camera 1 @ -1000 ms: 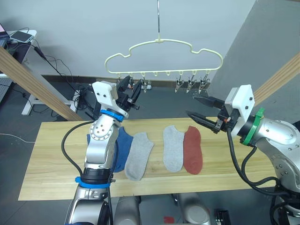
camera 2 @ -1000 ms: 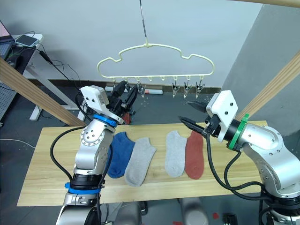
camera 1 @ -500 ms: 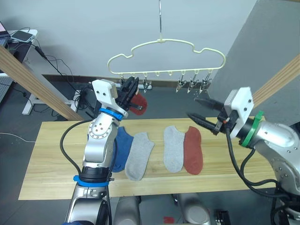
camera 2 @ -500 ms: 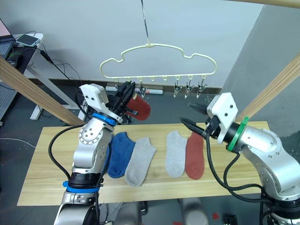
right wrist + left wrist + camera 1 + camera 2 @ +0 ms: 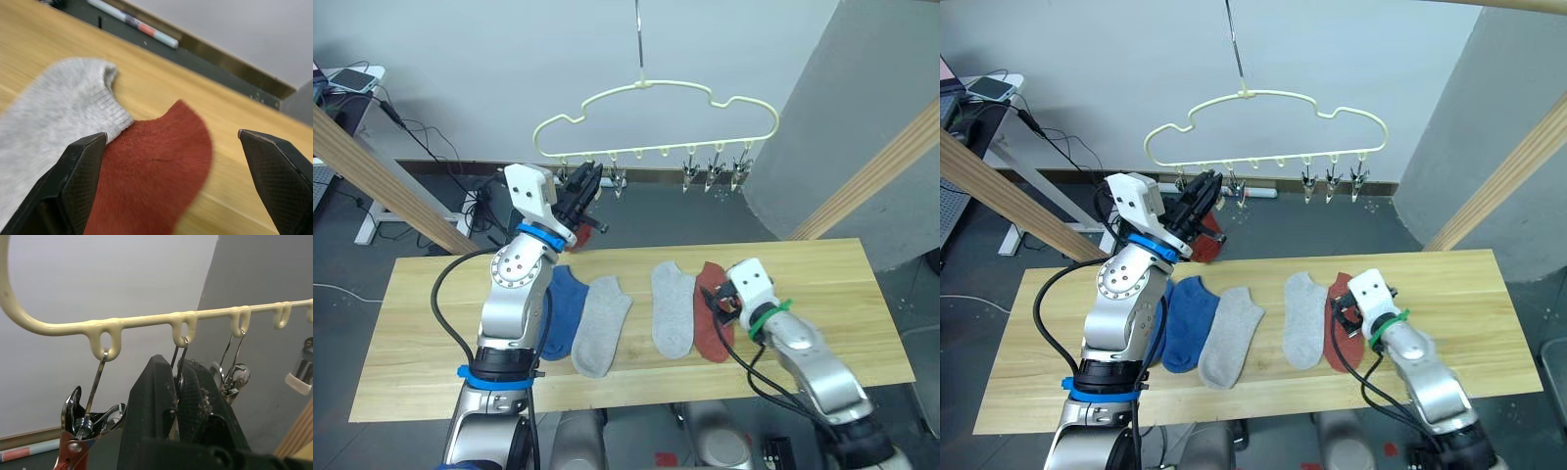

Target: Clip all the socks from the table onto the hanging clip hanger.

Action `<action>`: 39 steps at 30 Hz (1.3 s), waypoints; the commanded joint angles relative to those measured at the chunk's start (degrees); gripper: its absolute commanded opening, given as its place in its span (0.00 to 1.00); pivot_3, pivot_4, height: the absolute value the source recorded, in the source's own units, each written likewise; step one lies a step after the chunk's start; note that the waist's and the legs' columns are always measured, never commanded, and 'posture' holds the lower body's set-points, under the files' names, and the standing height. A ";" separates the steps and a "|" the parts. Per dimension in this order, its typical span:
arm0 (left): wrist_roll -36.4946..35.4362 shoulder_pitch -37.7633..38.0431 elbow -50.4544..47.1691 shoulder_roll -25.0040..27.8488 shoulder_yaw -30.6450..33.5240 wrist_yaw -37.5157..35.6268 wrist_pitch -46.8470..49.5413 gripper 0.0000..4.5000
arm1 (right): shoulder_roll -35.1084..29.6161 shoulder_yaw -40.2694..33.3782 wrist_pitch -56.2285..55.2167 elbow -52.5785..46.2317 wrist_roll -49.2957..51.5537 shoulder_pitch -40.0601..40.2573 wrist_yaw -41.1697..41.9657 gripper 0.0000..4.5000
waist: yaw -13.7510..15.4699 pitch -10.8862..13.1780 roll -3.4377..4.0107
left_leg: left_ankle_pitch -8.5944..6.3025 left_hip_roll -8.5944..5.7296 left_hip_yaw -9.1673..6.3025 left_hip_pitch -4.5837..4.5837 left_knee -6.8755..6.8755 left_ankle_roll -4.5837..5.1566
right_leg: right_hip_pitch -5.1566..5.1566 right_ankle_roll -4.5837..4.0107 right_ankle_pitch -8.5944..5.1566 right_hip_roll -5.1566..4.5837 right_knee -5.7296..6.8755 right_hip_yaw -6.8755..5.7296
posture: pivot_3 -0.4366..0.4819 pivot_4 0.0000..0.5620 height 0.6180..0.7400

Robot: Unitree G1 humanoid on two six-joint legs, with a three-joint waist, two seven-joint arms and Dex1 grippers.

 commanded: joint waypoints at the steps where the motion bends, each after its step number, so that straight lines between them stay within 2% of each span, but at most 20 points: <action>1: -0.22 0.09 -2.46 0.47 0.30 -0.25 -0.17 0.02 | 2.82 -1.66 -4.63 5.92 -1.83 -1.99 -2.99 1.00 | 0.12 0.00 0.00 | 0.00 -0.01 0.01 0.00 0.00 0.00 | 0.00 -0.02 0.01 -0.01 0.00 0.01 | 0.18 0.64 0.93; 4: -0.24 0.42 -3.03 0.52 0.27 -0.18 0.23 0.02 | 5.62 -3.28 -5.79 10.83 -1.42 -3.49 -4.06 1.00 | 0.27 0.00 0.00 | 0.00 0.00 0.00 -0.01 -0.01 0.00 | 0.00 -0.08 0.05 -0.01 0.00 -0.01 | 0.21 0.63 0.93; 9: -0.31 0.70 -3.13 0.93 0.61 -0.28 0.43 0.02 | 8.80 -6.07 -4.05 13.53 -0.38 -3.14 -5.05 1.00 | 0.30 0.00 0.00 | 0.00 0.00 -0.03 0.00 -0.01 0.00 | 0.02 -0.12 0.07 -0.01 0.02 -0.03 | 0.22 0.63 0.93; 17: -0.54 1.36 -3.51 1.63 1.20 -0.11 0.41 0.02 | 12.06 -7.48 -9.49 4.86 2.14 1.61 -2.90 1.00 | 0.29 0.00 0.00 | 0.00 0.00 -0.05 0.00 -0.01 0.00 | 0.02 -0.04 0.06 -0.01 0.03 -0.03 | 0.23 0.63 0.93; 21: -0.51 1.33 -3.30 1.74 1.25 -0.18 0.33 0.02 | 13.09 -8.21 -10.89 3.70 1.87 2.97 -3.77 1.00 | 0.29 0.00 0.00 | 0.00 0.00 -0.04 0.00 -0.02 0.00 | 0.01 -0.02 0.05 -0.01 0.03 -0.02 | 0.23 0.63 0.93; 30: -0.42 1.33 -3.10 1.90 1.13 -0.33 0.42 0.02 | 14.72 -11.20 -8.87 13.42 1.19 -1.61 -7.40 1.00 | 0.30 0.00 0.00 | 0.00 0.01 -0.04 0.00 -0.01 0.00 | 0.01 -0.08 0.09 0.00 0.04 -0.02 | 0.23 0.62 0.93; 34: -0.35 1.57 -3.52 1.99 1.09 -0.27 0.57 0.02 | 14.32 -10.70 -7.32 16.52 1.10 -3.23 -6.26 1.00 | 0.28 0.00 0.00 | 0.00 0.01 -0.02 0.00 -0.02 0.00 | 0.01 -0.10 0.10 -0.01 0.03 -0.01 | 0.24 0.62 0.93; 36: -0.47 1.72 -3.69 2.09 1.20 -0.34 0.65 0.02 | 14.56 -10.62 -5.43 16.67 1.57 -3.29 -5.80 0.92 | 0.31 -0.01 0.00 | 0.00 0.01 -0.02 0.01 -0.01 0.00 | 0.02 -0.09 0.11 -0.01 0.04 -0.01 | 0.24 0.62 0.93; 39: -0.95 2.05 -4.09 2.37 1.35 -0.82 0.93 0.02 | 14.54 -10.45 -4.08 16.43 1.40 -3.06 -5.43 0.71 | 0.32 -0.02 0.01 | 0.00 0.01 -0.07 0.01 -0.01 0.00 | 0.03 -0.08 0.10 0.00 0.05 -0.04 | 0.24 0.62 0.93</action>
